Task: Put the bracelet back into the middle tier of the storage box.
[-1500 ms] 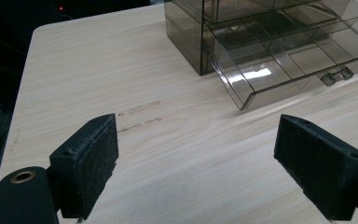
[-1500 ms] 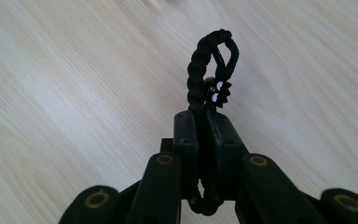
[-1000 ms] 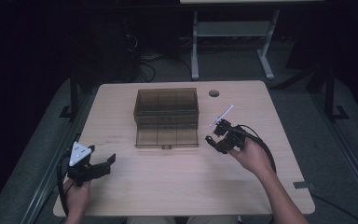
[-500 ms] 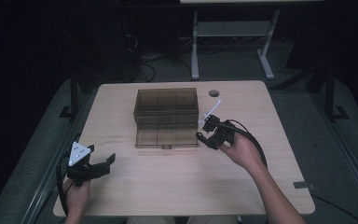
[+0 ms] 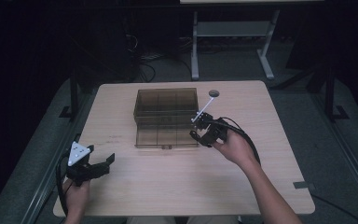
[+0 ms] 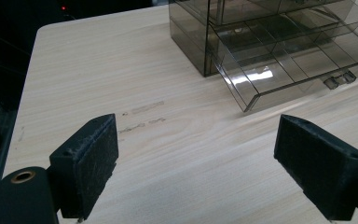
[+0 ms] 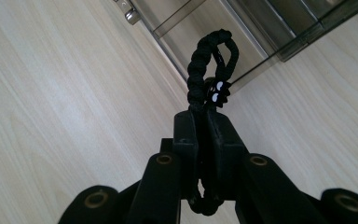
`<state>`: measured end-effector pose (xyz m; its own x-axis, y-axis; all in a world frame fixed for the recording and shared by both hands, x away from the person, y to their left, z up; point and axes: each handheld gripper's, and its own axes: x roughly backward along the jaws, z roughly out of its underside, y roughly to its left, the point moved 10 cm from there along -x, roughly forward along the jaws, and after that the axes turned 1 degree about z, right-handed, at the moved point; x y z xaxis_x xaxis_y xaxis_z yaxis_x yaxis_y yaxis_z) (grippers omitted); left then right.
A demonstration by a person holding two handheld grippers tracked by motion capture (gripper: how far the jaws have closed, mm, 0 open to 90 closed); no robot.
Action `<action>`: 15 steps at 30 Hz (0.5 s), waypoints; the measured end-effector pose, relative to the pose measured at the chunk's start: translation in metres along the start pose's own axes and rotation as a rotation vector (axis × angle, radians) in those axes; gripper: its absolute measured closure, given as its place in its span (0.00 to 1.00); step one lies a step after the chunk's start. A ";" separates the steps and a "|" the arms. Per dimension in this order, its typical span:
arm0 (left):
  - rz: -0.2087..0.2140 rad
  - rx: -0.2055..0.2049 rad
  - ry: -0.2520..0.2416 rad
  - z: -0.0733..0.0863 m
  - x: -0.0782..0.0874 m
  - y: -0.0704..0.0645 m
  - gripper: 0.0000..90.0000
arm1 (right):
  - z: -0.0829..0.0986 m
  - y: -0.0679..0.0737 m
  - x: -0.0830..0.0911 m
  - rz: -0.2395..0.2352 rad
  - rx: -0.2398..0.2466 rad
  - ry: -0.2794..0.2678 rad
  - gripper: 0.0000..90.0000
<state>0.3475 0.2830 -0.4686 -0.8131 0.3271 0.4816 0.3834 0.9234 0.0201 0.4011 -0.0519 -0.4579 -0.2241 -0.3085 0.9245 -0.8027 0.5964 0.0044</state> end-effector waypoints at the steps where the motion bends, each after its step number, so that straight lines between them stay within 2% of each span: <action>1: 0.000 0.001 -0.001 0.000 0.000 0.000 0.15 | -0.001 0.001 -0.001 -0.003 0.001 0.001 0.91; 15: 0.000 0.005 -0.005 -0.001 0.001 0.001 0.15 | -0.018 0.005 -0.012 -0.005 0.023 0.016 0.91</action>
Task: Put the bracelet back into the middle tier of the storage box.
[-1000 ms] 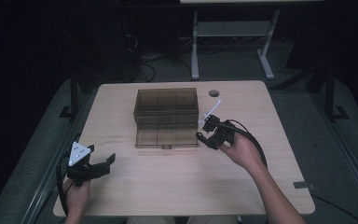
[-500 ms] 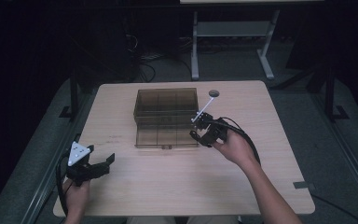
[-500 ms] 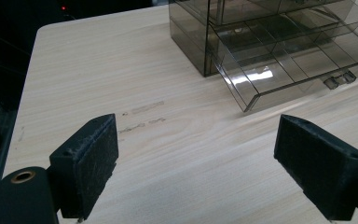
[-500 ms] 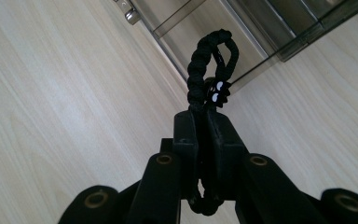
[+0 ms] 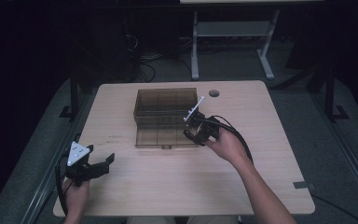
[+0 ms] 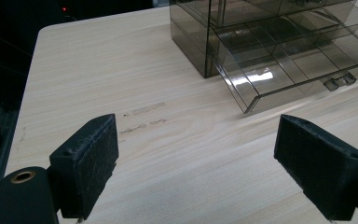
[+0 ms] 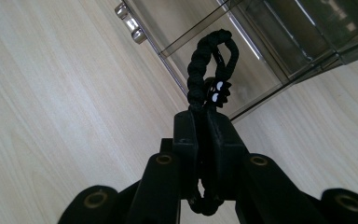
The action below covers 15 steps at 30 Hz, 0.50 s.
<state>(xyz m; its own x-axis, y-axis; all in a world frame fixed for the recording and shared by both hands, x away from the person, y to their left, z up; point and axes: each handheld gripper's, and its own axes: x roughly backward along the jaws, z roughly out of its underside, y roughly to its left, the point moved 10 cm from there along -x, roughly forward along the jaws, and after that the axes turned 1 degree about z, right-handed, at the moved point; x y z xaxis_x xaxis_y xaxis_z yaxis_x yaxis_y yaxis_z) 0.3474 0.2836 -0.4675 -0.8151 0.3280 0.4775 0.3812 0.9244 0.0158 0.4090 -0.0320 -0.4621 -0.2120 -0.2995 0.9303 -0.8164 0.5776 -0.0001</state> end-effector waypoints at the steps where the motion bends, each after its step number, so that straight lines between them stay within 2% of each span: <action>1: -0.001 0.000 -0.001 0.000 0.000 0.000 0.15 | -0.001 0.000 -0.002 -0.004 -0.001 0.001 0.91; 15: -0.001 0.000 -0.002 0.000 0.000 0.000 0.15 | -0.010 0.001 -0.012 -0.016 -0.003 0.009 0.91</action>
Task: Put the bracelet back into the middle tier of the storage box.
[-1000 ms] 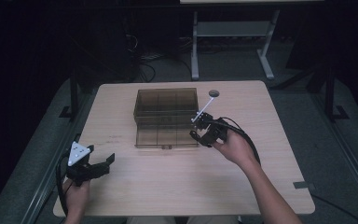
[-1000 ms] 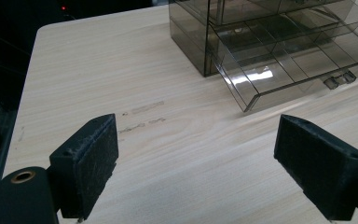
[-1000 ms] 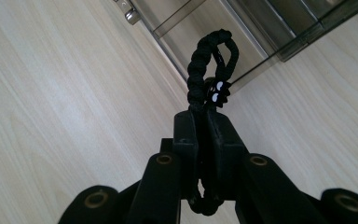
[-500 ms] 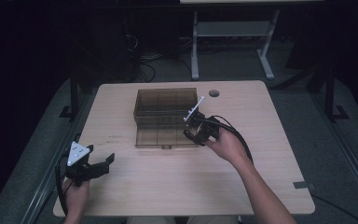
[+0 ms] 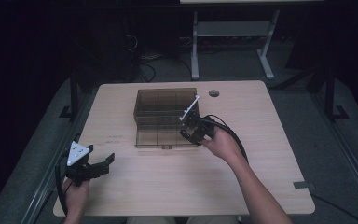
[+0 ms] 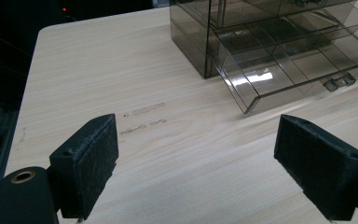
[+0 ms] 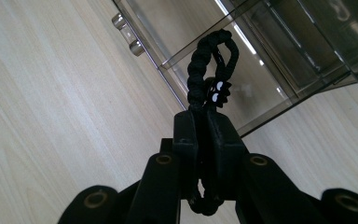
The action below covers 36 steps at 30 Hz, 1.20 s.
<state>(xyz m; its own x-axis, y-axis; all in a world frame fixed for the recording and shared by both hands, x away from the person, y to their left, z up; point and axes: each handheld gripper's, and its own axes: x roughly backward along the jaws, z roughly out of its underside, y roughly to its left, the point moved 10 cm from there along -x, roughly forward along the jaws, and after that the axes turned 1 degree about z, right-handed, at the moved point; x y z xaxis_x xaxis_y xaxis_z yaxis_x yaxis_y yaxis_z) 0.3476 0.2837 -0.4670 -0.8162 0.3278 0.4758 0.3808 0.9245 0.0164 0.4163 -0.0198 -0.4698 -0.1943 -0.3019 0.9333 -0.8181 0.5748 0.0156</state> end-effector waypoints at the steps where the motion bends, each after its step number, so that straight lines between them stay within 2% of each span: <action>1: 0.001 0.000 0.000 0.000 0.000 0.000 0.15 | 0.000 -0.001 -0.001 0.005 0.000 0.003 0.91; 10: -0.001 0.001 0.000 0.000 0.000 0.000 0.15 | -0.003 -0.005 -0.008 0.009 -0.012 0.018 0.91; 22: 0.002 0.002 -0.001 0.000 0.000 0.000 0.15 | -0.011 -0.010 -0.018 0.008 -0.026 0.006 0.91; 36: 0.002 0.006 -0.004 -0.001 0.000 0.000 0.15 | -0.013 -0.013 -0.033 -0.003 -0.037 0.036 0.91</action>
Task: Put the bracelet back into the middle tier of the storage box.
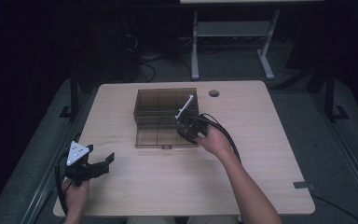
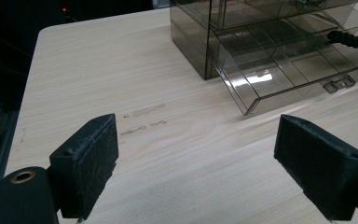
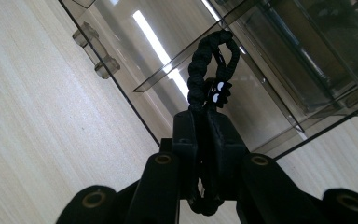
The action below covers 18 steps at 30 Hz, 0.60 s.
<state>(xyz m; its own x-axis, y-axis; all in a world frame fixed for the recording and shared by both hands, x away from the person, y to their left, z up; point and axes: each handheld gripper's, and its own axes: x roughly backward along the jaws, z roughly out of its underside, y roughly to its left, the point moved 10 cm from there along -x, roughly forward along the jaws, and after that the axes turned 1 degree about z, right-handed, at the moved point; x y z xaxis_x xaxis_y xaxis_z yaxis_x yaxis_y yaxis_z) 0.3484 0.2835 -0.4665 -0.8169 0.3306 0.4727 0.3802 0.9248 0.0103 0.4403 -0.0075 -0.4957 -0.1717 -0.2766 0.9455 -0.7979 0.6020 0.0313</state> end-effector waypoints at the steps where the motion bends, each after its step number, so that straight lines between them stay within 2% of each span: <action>1: 0.001 0.001 0.001 0.000 0.000 0.000 0.15 | 0.000 0.000 -0.001 -0.001 -0.001 0.007 0.91; 14: 0.002 0.002 0.002 0.000 -0.001 -0.001 0.15 | -0.001 0.000 -0.008 0.014 0.015 0.026 0.89; 18: 0.003 0.004 0.005 0.000 -0.001 0.000 0.15 | -0.001 -0.001 -0.009 0.019 0.014 0.022 0.82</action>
<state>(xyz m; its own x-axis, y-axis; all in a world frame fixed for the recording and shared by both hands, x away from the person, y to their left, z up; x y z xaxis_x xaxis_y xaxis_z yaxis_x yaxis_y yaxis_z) 0.3485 0.2830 -0.4672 -0.8138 0.3322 0.4768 0.3807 0.9247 0.0056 0.4431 -0.0049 -0.5038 -0.1737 -0.2484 0.9530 -0.8025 0.5966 0.0092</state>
